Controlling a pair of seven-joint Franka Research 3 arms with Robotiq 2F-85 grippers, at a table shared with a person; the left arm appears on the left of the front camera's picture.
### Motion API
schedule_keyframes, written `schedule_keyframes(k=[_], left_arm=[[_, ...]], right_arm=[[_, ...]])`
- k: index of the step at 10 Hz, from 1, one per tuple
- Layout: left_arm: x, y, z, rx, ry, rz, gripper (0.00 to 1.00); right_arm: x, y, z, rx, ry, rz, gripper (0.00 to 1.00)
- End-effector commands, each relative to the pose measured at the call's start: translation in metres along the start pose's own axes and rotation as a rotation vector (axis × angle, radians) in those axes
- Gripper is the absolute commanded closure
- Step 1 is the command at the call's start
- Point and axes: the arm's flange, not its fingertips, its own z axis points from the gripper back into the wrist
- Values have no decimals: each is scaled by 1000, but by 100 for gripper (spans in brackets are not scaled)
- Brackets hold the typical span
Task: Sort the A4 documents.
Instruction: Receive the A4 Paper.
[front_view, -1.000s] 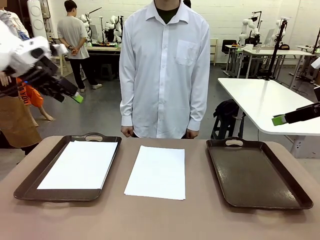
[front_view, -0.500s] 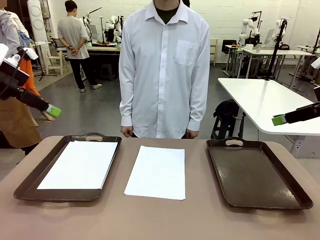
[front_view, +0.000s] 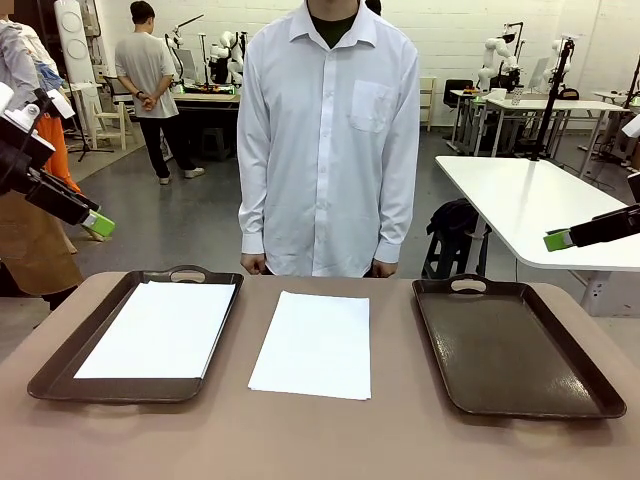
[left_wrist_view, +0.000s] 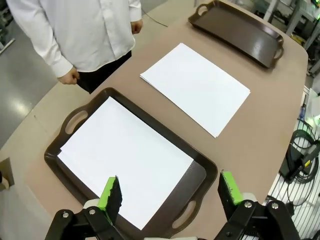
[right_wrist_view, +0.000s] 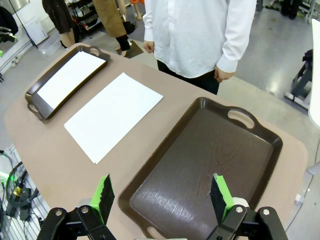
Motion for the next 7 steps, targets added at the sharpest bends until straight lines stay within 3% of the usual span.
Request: schedule_keyframes(k=[1,7], left_arm=[[0,-3,1,-4,9,-28,0],[0,-3,1,-4,9,-28,0]], right_arm=[[-1,-2,-2,16,-6,-6,0],[-1,-2,-2,16,-6,-6,0]])
